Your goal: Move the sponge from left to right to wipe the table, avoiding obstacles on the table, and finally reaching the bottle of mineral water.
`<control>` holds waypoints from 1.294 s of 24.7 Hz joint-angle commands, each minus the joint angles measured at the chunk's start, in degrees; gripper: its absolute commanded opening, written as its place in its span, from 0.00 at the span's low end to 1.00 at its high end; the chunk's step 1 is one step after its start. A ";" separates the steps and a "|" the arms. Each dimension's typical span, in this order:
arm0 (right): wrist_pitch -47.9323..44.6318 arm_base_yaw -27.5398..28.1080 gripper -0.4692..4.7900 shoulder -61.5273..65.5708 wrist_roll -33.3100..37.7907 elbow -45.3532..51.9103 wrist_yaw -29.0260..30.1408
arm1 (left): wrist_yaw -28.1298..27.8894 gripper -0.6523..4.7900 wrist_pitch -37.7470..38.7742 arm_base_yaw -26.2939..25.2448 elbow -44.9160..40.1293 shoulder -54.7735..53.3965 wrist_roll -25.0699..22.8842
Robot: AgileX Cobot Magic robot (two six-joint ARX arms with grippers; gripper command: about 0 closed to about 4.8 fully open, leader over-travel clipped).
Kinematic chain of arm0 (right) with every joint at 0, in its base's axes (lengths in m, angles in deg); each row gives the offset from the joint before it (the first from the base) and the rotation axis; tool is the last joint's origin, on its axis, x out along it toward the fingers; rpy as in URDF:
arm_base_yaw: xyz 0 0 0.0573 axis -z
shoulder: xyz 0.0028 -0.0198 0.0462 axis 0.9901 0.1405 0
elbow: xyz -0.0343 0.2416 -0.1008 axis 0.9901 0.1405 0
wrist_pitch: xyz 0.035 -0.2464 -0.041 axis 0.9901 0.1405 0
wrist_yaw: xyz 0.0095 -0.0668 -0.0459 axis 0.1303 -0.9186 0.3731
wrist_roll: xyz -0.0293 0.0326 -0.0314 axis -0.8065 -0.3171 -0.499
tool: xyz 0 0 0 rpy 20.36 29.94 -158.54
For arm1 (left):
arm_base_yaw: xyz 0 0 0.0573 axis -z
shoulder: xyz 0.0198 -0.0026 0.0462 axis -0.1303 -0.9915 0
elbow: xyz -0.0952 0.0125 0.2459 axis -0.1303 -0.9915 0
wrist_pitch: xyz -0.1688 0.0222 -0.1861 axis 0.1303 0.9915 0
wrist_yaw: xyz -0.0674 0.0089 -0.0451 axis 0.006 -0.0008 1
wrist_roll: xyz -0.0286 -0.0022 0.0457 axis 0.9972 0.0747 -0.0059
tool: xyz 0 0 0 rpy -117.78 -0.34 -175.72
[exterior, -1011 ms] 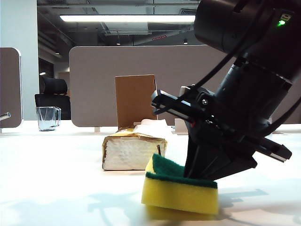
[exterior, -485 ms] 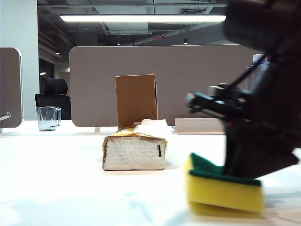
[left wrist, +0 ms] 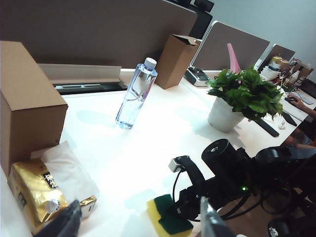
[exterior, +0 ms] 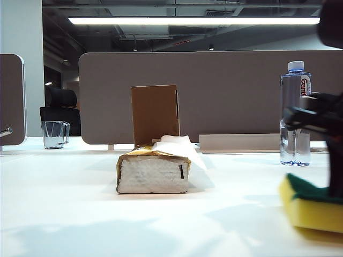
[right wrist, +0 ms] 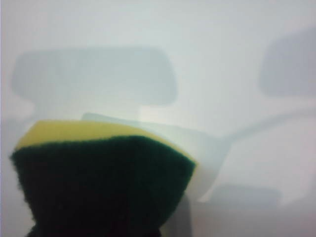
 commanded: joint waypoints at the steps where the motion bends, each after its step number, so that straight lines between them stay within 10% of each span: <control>1: 6.12 3.91 0.08 -1.68 -3.43 0.46 -2.62 | -0.09 0.69 -0.61 -0.02 0.63 0.00 -0.44; 19: 9.62 21.57 0.08 -4.42 -12.11 0.46 1.29 | -0.15 0.69 -0.63 -0.02 0.68 0.00 -0.59; 32: 2.54 24.33 0.08 -4.24 -13.57 0.37 2.12 | -1.20 0.69 -0.63 -0.02 0.74 0.00 -0.90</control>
